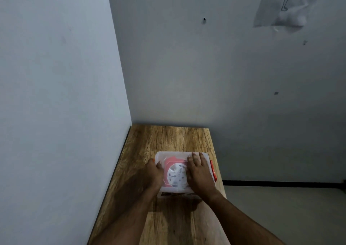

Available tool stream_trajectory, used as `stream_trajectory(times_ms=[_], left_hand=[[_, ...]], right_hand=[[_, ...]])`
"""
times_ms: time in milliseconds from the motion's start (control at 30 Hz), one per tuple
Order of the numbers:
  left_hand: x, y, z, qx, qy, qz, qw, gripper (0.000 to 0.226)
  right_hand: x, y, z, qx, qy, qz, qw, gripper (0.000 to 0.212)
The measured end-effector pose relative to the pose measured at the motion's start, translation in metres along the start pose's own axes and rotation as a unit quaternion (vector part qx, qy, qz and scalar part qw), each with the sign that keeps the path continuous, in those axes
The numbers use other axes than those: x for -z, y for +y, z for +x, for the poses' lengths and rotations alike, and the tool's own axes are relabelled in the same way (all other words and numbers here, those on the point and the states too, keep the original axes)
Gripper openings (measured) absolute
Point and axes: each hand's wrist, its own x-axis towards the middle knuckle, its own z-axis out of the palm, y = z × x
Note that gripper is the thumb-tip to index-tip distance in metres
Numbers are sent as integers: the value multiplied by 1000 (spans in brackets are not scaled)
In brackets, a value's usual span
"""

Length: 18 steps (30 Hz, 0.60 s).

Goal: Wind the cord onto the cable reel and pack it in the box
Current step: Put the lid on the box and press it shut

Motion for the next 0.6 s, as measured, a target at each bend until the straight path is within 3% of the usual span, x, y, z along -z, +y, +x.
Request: stream_trajectory(times_ms=[133, 200, 300, 433, 500, 600], left_hand=[[-8, -37, 21, 36, -22, -79, 996, 69], [-7, -40, 20, 66, -47, -114, 990, 60], [3, -25, 7, 85, -70, -145, 983, 41], [4, -21, 6, 94, -89, -158, 979, 28], [2, -26, 9, 93, -93, -141, 981, 33], [-1, -31, 12, 87, -103, -145, 980, 37]], right_hand=[[7, 8, 0, -99, 117, 28, 988, 55], [12, 17, -1, -166, 128, 93, 973, 57], [20, 31, -2, -262, 90, 294, 915, 56], [25, 42, -4, -317, -11, 534, 784, 39], [17, 46, -9, -301, -27, 582, 755, 38], [8, 48, -13, -283, -15, 609, 741, 37]])
